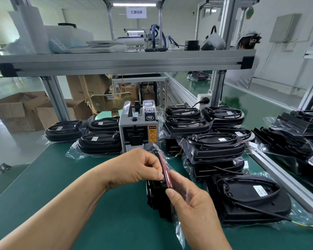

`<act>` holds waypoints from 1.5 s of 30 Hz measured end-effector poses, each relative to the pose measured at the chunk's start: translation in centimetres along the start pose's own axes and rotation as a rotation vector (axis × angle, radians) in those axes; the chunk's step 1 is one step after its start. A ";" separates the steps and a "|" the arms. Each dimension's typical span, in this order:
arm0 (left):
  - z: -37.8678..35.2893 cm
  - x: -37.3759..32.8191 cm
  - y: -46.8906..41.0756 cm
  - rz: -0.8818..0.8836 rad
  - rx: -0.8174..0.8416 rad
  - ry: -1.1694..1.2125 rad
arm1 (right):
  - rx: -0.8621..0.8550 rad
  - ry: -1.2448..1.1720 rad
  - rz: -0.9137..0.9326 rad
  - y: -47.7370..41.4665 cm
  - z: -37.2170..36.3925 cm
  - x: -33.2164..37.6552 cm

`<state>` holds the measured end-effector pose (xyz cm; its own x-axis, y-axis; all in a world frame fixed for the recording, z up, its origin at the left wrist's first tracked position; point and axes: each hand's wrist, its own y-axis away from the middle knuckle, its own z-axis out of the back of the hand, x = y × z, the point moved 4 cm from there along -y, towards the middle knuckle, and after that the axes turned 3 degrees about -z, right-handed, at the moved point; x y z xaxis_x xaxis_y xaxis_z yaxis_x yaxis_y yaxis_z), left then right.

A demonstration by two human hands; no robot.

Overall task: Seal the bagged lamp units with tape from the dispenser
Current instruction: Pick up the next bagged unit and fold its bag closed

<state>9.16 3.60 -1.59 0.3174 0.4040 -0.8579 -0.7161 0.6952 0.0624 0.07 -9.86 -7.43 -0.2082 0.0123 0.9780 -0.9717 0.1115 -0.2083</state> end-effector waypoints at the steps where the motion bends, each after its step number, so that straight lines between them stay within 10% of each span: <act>1: 0.0 0.0 0.0 -0.002 -0.001 0.014 | -0.002 0.000 -0.006 0.0 0.0 -0.1; 45: -0.6 0.3 0.2 0.002 -0.078 0.110 | -0.005 0.038 0.008 0.2 -0.1 0.4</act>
<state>8.69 3.52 -2.09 0.2484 0.3346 -0.9090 -0.7641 0.6445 0.0285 -0.18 -9.78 -7.08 -0.2116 0.0510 0.9760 -0.9693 0.1167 -0.2162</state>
